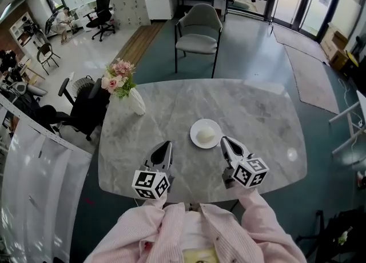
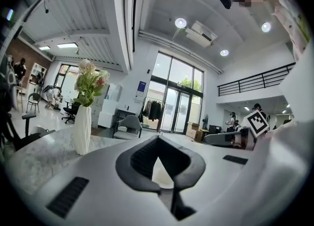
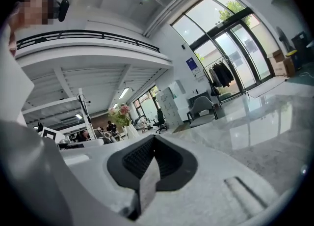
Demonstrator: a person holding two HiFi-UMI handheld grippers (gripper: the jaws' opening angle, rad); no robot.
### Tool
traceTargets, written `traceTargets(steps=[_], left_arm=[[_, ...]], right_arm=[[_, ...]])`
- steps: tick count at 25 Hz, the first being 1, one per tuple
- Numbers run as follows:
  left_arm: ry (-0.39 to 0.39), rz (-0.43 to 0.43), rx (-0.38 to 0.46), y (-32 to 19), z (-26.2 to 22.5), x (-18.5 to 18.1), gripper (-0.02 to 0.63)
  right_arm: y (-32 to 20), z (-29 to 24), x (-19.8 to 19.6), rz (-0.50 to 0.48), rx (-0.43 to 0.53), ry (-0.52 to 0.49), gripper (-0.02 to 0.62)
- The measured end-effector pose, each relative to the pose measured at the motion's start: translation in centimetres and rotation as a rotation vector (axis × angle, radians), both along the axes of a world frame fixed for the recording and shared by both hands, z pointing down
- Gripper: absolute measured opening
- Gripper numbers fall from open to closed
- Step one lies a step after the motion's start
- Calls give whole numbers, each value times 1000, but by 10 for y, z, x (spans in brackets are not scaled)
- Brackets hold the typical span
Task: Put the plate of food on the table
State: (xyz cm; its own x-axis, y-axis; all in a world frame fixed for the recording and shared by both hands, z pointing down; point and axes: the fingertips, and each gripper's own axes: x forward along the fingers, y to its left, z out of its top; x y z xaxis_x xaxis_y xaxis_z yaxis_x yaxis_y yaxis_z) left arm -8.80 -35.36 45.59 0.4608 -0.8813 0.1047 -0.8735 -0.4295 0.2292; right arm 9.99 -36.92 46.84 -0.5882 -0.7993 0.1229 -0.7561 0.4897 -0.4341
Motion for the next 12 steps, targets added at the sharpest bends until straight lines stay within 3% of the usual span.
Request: traceTargets(steps=[12], left_arm=[[-14,-49,13,1,-5,-14,-5]], right_arm=[[2,-6,11,74,44,44,5]])
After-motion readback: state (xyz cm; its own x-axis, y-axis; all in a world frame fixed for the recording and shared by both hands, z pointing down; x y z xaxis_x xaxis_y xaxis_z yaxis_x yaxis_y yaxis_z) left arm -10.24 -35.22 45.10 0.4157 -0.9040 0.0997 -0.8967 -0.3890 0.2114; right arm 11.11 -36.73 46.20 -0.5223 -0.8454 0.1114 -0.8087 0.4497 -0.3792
